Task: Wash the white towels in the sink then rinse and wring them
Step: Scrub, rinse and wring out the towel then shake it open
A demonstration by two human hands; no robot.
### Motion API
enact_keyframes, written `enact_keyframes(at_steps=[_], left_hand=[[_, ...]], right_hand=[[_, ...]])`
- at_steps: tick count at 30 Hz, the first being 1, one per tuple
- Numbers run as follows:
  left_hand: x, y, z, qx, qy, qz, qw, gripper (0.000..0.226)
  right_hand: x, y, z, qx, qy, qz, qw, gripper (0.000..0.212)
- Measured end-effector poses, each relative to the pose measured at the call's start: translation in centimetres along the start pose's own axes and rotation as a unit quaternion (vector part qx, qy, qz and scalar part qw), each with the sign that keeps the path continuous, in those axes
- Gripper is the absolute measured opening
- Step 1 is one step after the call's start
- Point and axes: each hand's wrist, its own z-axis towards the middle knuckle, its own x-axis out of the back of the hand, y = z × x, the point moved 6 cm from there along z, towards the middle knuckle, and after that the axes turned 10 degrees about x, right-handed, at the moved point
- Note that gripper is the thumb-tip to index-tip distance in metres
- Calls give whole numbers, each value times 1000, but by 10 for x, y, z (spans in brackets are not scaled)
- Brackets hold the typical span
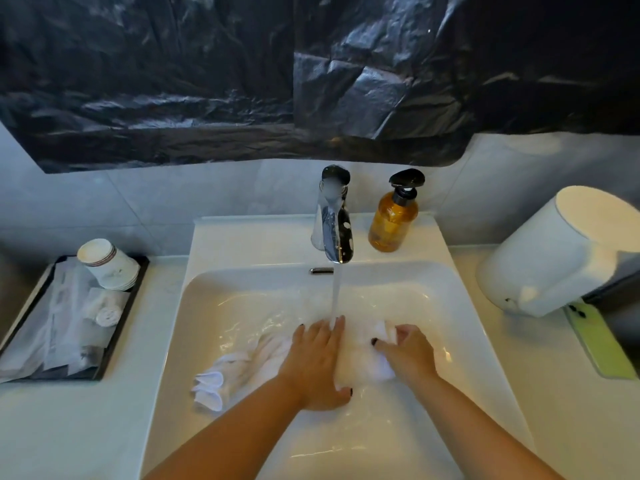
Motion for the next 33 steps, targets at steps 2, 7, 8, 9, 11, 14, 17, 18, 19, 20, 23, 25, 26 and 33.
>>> enact_keyframes(at_steps=[2,7,8,9,11,14,17,18,19,20,23,25,26,33], left_hand=[[3,5,7,40,20,-30,999,117],[55,22,-1,-24,149,-287,946,40],[60,19,-2,-44,138,-380,914,21],[60,11,-3,-29,111,-453,884,14],[49,-11,-7,79,53,-548,831,34],[32,-34,-19,163,29,-696,699,43],[24,-43,-30,157,2,-775,612,39],[22,-46,-31,154,-7,-785,600,39],[22,-47,-32,153,-16,-792,591,42],[22,-47,-33,156,-26,-798,582,47],[32,-45,-28,166,-30,-809,563,44],[47,-38,-21,147,-31,-807,571,43],[53,-34,-17,140,-36,-804,577,44],[59,-14,7,144,-115,-826,533,17]], right_hand=[[0,-11,2,-43,-74,122,989,21],[-2,-82,-37,75,-248,242,935,24],[-3,-95,-45,86,-259,260,926,24],[-5,-106,-49,93,-254,277,922,22],[-11,-126,-50,75,-232,346,906,13],[-29,-143,-32,-61,-152,553,817,15],[-55,-163,-25,-123,-132,637,749,12],[-64,-168,-27,-124,-137,637,749,11],[-70,-171,-28,-126,-132,628,756,9],[-75,-172,-30,-127,-128,615,767,7],[-71,-167,-33,-101,-111,535,831,13],[-53,-161,-29,-76,-77,463,880,18],[-40,-159,-26,-64,-51,430,899,19],[66,-227,-13,309,131,103,936,13]])
